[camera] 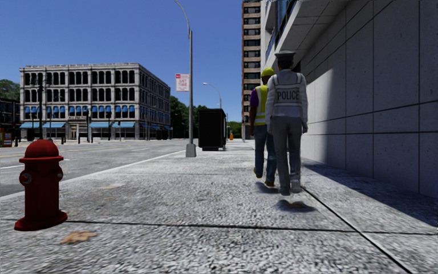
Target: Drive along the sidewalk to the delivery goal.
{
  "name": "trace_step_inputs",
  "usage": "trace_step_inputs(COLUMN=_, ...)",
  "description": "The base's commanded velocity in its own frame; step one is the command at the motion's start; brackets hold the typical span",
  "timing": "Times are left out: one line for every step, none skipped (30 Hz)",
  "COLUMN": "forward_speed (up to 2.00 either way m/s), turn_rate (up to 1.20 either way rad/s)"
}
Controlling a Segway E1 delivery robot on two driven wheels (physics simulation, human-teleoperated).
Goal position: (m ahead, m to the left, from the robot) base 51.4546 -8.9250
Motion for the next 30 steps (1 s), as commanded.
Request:
trace_step_inputs(forward_speed=1.02, turn_rate=0.0)
trace_step_inputs(forward_speed=1.05, turn_rate=0.0)
trace_step_inputs(forward_speed=1.05, turn_rate=0.0)
trace_step_inputs(forward_speed=1.06, turn_rate=0.0)
trace_step_inputs(forward_speed=1.06, turn_rate=0.0)
trace_step_inputs(forward_speed=0.9, turn_rate=-0.12)
trace_step_inputs(forward_speed=0.9, turn_rate=-0.12)
trace_step_inputs(forward_speed=0.85, turn_rate=-0.24)
trace_step_inputs(forward_speed=0.83, turn_rate=-0.27)
trace_step_inputs(forward_speed=0.82, turn_rate=-0.29)
trace_step_inputs(forward_speed=0.82, turn_rate=-0.29)
trace_step_inputs(forward_speed=0.82, turn_rate=-0.29)
trace_step_inputs(forward_speed=0.81, turn_rate=-0.29)
trace_step_inputs(forward_speed=0.81, turn_rate=-0.29)
trace_step_inputs(forward_speed=0.81, turn_rate=-0.29)
trace_step_inputs(forward_speed=0.81, turn_rate=-0.3)
trace_step_inputs(forward_speed=0.81, turn_rate=-0.3)
trace_step_inputs(forward_speed=0.81, turn_rate=-0.3)
trace_step_inputs(forward_speed=0.81, turn_rate=-0.3)
trace_step_inputs(forward_speed=0.81, turn_rate=-0.3)
trace_step_inputs(forward_speed=0.81, turn_rate=-0.31)
trace_step_inputs(forward_speed=0.81, turn_rate=-0.31)
trace_step_inputs(forward_speed=0.81, turn_rate=-0.31)
trace_step_inputs(forward_speed=0.81, turn_rate=-0.31)
trace_step_inputs(forward_speed=0.81, turn_rate=-0.3)
trace_step_inputs(forward_speed=0.83, turn_rate=-0.03)
trace_step_inputs(forward_speed=0.83, turn_rate=-0.03)
trace_step_inputs(forward_speed=0.95, turn_rate=0.0)
trace_step_inputs(forward_speed=1.02, turn_rate=0.0)
trace_step_inputs(forward_speed=1.03, turn_rate=0.0)
